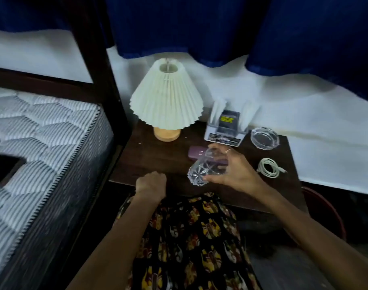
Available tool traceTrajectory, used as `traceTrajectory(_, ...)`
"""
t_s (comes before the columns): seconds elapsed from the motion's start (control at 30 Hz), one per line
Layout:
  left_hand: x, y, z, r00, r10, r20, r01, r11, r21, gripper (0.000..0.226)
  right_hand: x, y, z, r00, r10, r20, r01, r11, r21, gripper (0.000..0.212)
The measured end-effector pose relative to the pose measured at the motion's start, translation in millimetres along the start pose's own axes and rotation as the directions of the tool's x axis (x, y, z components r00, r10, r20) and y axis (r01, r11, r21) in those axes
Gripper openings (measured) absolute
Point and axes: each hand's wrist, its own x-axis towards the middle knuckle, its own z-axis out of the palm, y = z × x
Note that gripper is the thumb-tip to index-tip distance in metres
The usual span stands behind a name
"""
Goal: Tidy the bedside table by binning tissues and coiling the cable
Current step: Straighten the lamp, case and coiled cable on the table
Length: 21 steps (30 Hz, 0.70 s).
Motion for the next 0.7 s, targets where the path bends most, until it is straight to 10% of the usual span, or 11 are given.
traceTrajectory(0.4,18,79,-5,0.998,-0.037,0.043,0.039,0.997,-0.061,0.071,-7,73,-159,0.908,0.082,-0.41,-0.216,0.932,-0.292,0.077)
traceTrajectory(0.7,40,99,1,1.0,0.019,-0.011,-0.019,1.0,0.018,0.043,70,115,-182,0.864,0.156,-0.479,-0.314,0.91,-0.271,0.086)
